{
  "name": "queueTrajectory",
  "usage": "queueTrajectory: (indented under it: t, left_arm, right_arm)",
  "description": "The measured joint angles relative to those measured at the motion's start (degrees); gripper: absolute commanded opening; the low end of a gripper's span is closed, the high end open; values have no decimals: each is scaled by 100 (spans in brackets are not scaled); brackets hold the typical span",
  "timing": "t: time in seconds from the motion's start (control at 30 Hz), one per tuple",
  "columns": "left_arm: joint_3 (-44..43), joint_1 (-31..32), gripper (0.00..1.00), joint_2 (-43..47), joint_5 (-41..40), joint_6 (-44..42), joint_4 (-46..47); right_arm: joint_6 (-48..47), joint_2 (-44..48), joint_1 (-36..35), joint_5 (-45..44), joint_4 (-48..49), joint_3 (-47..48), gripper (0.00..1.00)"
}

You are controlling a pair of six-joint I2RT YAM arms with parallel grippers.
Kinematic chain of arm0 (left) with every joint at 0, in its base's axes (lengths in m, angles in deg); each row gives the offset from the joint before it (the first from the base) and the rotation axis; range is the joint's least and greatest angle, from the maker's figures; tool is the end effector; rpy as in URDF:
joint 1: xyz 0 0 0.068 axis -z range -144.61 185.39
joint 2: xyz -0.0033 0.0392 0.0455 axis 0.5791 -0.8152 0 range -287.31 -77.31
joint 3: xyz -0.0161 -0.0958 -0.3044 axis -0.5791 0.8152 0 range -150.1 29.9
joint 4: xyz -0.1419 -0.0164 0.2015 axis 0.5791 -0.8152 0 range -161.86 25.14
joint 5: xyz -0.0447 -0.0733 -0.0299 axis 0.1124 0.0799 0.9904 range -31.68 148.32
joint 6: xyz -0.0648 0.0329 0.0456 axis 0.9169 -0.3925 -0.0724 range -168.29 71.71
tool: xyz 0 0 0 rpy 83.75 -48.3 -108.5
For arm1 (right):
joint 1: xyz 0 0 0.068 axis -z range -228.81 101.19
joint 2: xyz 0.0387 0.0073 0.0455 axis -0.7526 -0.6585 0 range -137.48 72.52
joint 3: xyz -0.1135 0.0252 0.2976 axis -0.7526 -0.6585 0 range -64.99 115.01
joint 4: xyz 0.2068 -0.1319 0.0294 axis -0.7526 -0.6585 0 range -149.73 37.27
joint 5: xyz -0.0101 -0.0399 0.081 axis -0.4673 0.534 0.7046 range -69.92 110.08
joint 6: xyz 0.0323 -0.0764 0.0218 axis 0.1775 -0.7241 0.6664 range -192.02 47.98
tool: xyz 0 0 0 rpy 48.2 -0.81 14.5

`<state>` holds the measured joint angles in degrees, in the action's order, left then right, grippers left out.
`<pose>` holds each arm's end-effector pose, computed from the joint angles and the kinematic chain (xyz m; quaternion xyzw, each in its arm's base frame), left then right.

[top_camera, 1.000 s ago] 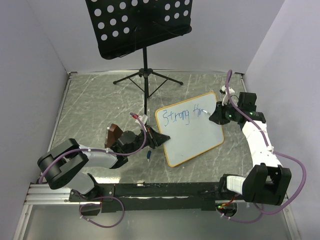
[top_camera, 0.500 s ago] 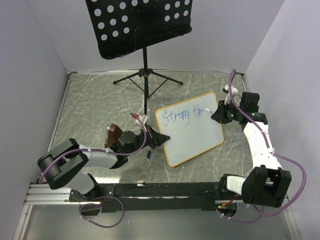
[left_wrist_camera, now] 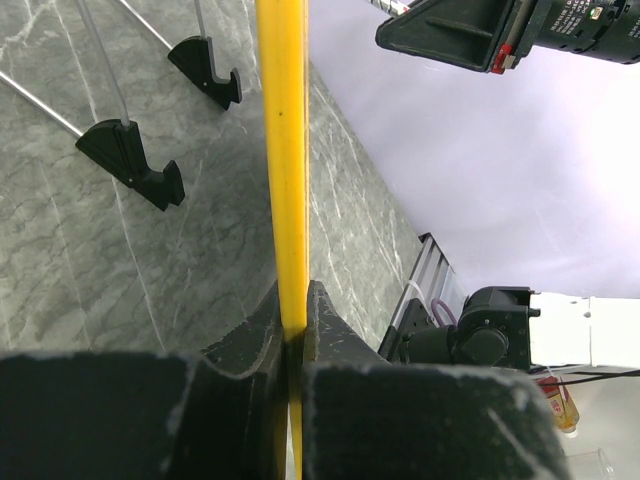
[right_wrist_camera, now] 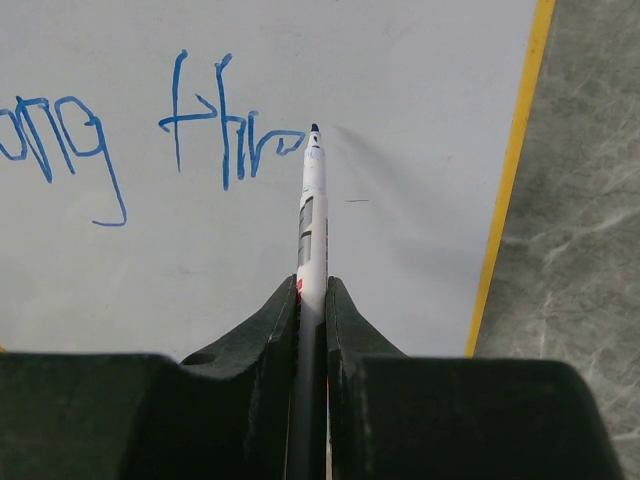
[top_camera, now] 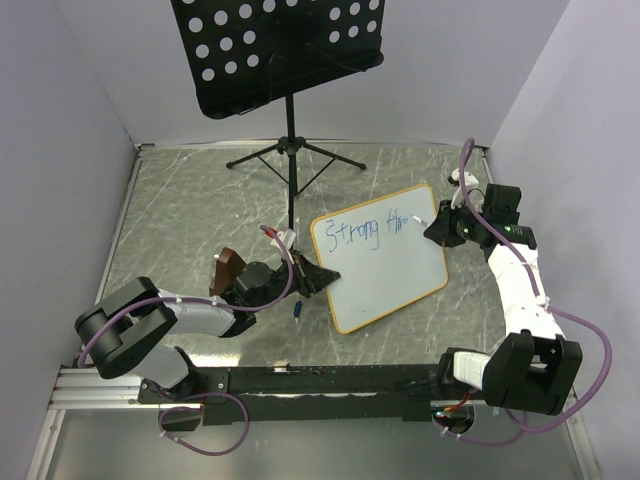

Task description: Write a sentence on the whiteboard

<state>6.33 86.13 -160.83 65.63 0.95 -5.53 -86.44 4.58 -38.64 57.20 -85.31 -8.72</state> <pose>0.1828 -0.2389 0.2533 0.0542 0.7088 -0.5667 0.4165 0.2403 0.0032 0.3213 -0.1560 0.8682 0.2081 0.4225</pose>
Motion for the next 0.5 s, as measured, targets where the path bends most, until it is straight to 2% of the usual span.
queueTrajectory:
  t: [0.5]
  left_arm:
    - [0, 0, 1, 0, 0, -2, 0]
  right_arm:
    - [-24, -57, 0, 55, 0, 0, 0]
